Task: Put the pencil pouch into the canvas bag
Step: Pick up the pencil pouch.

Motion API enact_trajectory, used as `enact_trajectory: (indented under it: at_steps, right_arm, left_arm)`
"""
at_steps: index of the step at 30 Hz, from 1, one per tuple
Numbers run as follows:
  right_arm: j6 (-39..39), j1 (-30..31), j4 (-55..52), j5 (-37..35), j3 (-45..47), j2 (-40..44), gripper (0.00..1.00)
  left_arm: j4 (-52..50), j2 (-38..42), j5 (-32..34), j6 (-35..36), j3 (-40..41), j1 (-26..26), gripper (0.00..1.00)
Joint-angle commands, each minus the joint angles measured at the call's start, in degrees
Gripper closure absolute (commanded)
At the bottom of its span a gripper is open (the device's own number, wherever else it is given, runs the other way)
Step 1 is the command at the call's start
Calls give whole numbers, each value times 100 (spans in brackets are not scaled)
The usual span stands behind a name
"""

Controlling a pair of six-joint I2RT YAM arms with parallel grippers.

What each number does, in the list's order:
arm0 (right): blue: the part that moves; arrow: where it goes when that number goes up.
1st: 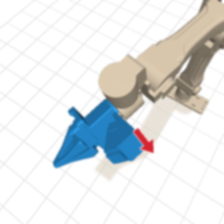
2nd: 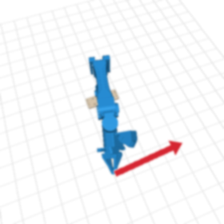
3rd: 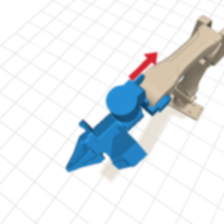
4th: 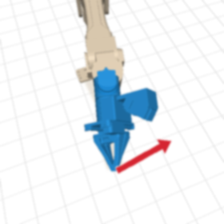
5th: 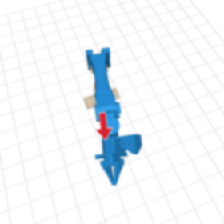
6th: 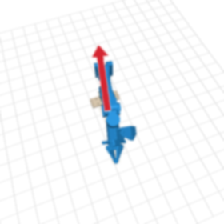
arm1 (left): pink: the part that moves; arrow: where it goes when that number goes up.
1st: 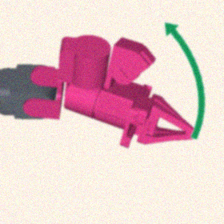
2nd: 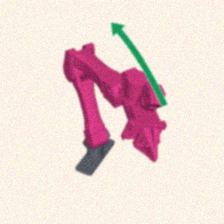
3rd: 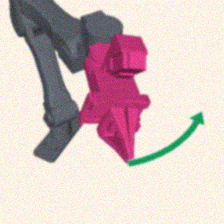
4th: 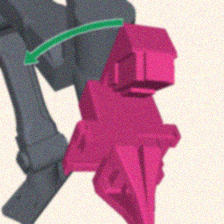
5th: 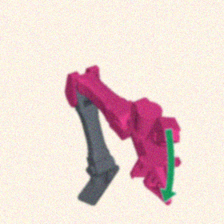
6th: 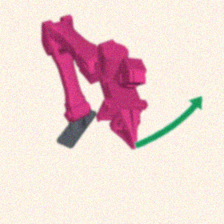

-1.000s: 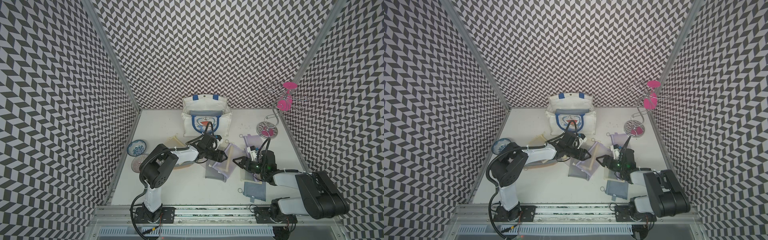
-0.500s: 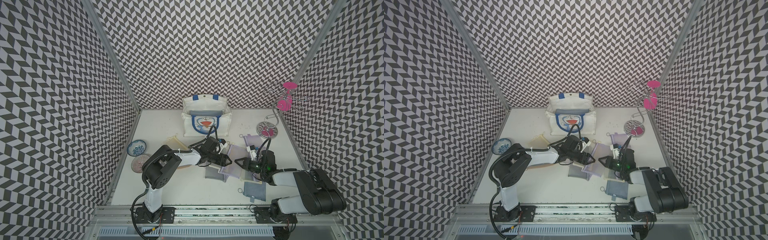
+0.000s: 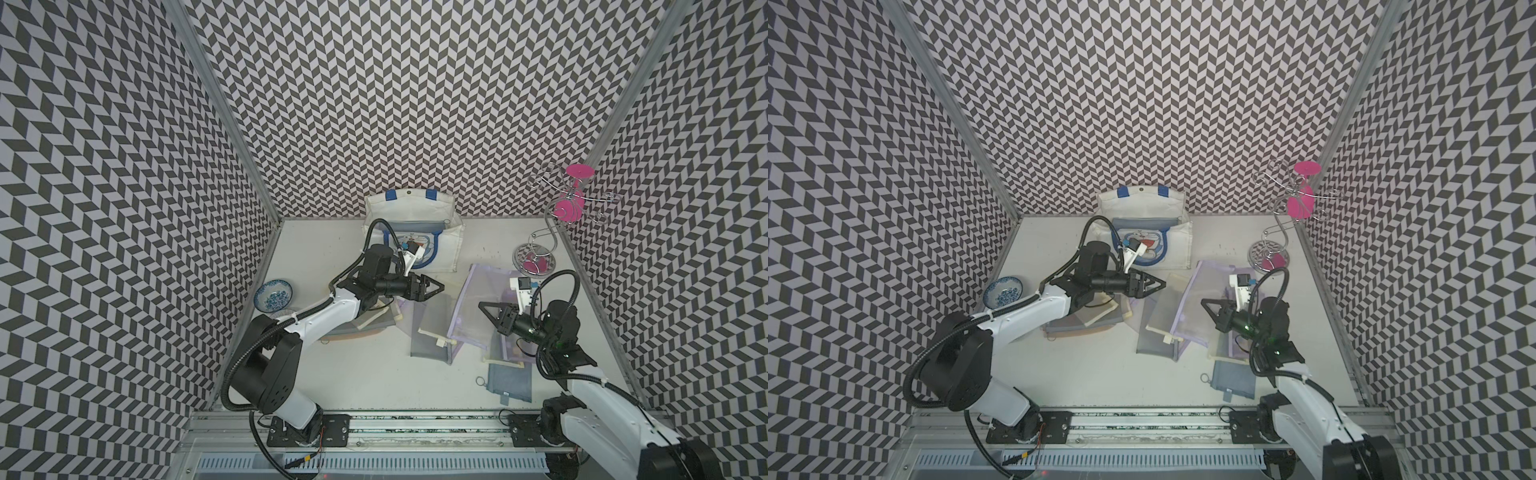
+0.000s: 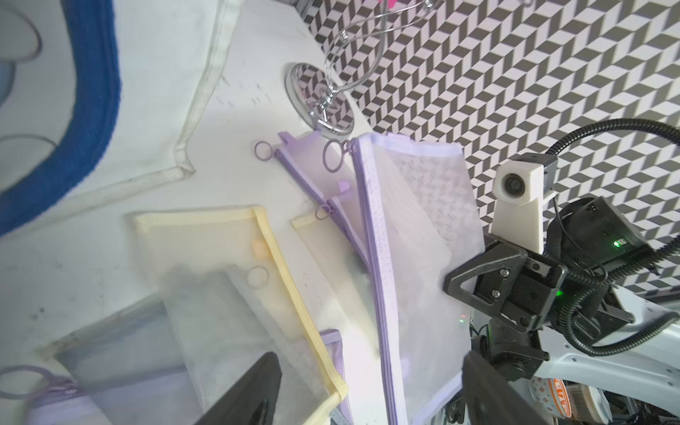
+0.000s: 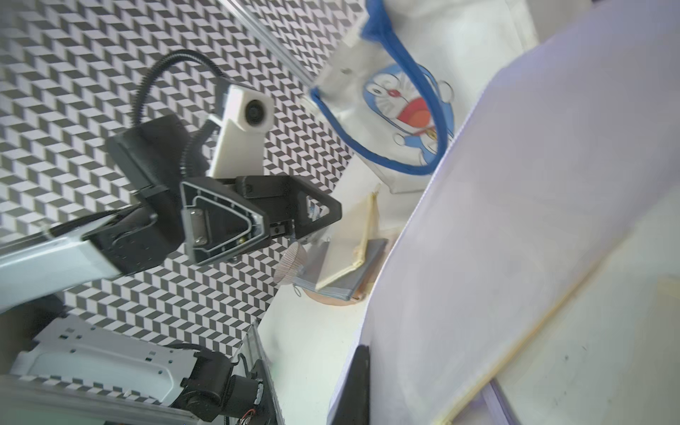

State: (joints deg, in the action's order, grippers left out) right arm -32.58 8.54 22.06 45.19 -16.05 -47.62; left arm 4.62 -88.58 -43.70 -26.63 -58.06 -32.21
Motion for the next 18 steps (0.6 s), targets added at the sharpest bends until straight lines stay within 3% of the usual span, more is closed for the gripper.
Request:
enact_trajectory:
  at_steps: [1, 5, 9, 13, 15, 18]
  right_arm:
    - [35, 86, 246, 330, -238, 378, 100]
    - [-101, 292, 596, 534, -328, 514, 100]
    - [-306, 502, 1108, 750, -285, 335, 100]
    - [-390, 733, 1506, 800, -202, 290, 100]
    - [-399, 806, 1566, 741, -154, 311, 100]
    - [-308, 835, 1407, 675, -157, 286, 100]
  left_arm:
    - [178, 34, -592, 0, -182, -56, 19]
    - [1011, -45, -994, -500, -199, -223, 19]
    - [1223, -150, -859, -433, -389, -650, 20]
    - [2129, -268, -885, -997, -219, -697, 26]
    - [2126, -359, -990, -1047, -294, -699, 40]
    - [1924, -301, -988, -871, -373, -691, 78]
